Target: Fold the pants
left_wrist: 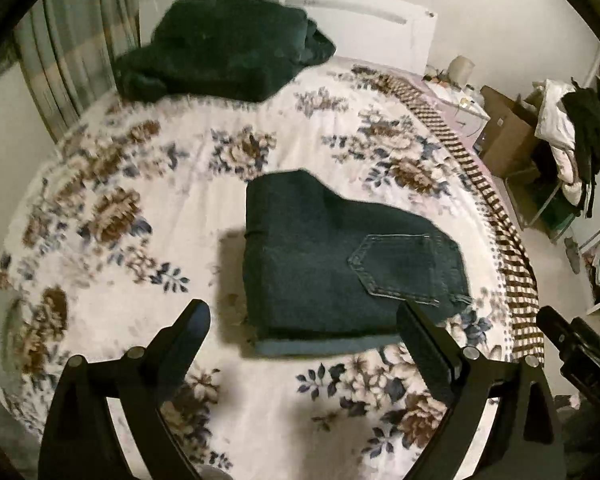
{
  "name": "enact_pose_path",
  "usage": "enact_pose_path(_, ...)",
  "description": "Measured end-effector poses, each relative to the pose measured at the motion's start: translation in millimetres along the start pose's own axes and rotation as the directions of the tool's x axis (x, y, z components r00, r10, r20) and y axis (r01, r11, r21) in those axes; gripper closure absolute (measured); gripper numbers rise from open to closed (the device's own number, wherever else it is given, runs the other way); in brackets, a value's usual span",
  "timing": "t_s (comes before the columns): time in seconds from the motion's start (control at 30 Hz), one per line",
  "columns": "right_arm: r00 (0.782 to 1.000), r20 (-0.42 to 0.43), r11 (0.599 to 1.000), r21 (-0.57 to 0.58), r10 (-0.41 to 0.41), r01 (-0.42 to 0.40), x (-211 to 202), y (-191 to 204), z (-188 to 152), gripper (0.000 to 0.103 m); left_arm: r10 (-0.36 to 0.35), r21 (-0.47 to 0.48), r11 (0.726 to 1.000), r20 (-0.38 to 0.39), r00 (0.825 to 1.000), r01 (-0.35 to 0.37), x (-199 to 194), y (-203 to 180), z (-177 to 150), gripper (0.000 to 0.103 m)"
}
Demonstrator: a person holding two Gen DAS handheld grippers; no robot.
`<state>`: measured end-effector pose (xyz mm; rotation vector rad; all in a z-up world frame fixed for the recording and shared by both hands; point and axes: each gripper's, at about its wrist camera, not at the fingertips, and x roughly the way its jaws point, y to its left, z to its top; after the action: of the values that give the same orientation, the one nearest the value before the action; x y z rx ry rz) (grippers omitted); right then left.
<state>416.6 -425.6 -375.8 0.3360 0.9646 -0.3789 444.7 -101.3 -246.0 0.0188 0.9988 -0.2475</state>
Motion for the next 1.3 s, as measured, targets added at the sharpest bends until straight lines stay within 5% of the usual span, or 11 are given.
enact_pose_path(0.27,0.994,0.105,0.996,-0.085,0.028,-0.019,-153,-16,-9,0.0,0.028,-0.001,1.0,0.103,0.994,-0.028,-118,-19,-23,0.008)
enact_pose_path(0.7,0.963,0.246,0.979,-0.194,0.109,-0.061,-382,-30,-50,0.0,0.09,-0.027,0.996,0.262,0.961,-0.085,-304,-49,-86,0.008)
enact_pose_path(0.97,0.947,0.303,0.982,-0.178,0.11,-0.058,-472,-36,-73,0.0,0.085,-0.01,0.996,0.286,0.954,-0.086,-354,-52,-107,0.008)
enact_pose_path(1.3,0.94,0.324,0.983,-0.179,0.108,-0.051,-519,-34,-90,0.0,0.087,-0.019,0.996,0.266,0.96,-0.085,-377,-49,-127,0.008)
